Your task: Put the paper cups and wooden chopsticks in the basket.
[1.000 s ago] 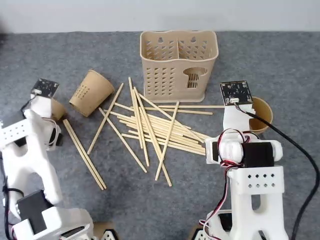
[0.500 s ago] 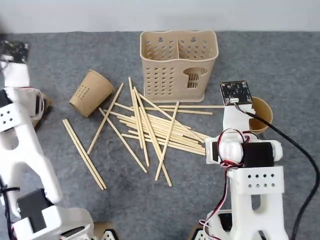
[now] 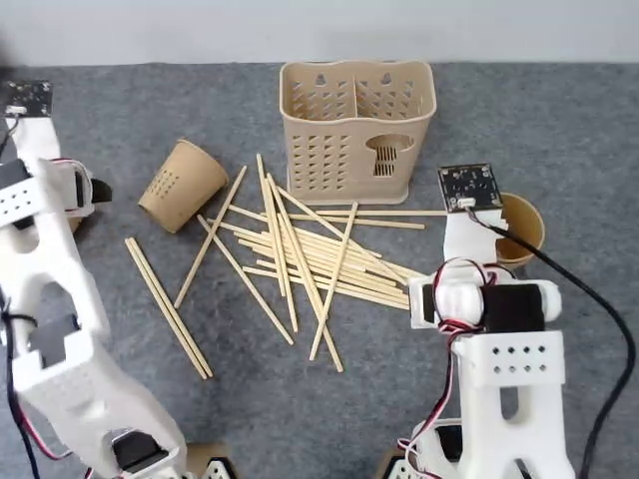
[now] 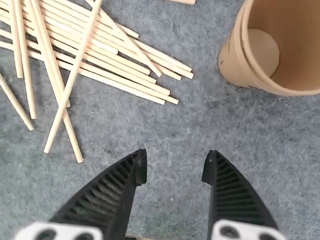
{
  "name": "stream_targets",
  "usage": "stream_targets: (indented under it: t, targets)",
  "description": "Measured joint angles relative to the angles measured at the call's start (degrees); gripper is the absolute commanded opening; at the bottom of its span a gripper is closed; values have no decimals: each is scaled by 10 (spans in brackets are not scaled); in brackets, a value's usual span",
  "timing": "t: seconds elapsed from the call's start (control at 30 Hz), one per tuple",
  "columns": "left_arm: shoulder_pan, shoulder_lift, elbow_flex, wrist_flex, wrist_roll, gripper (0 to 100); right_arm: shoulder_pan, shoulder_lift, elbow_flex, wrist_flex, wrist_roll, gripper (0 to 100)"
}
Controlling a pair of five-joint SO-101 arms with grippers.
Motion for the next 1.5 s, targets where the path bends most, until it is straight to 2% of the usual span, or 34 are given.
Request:
stream_targets:
  t: [0.23,0.5,0.67,0.9,0.97,1.07,1.23,1.37,1.5]
  targets:
    - [-52,112,-173,0,35,283,0,-1,27,-39,0,201]
    - [-57,239,-330,39,39,283,1,-1,27,-42,0,201]
    - [-57,292,-430,125,2,283,1,-1,27,-42,0,201]
    - [-48,333,-571,308,-19,285,2,-1,27,-42,0,201]
    - [-46,332,-607,328,-19,286,0,-1,27,-42,0,201]
    - [-44,332,-633,332,-23,287,2,-1,27,-42,0,201]
    - [-45,332,-636,332,-76,290,0,-1,27,-42,0,201]
    - [-46,332,-625,332,-123,343,2,-1,27,-42,0,201]
    - [-55,332,-610,332,-160,349,0,-1,27,-42,0,201]
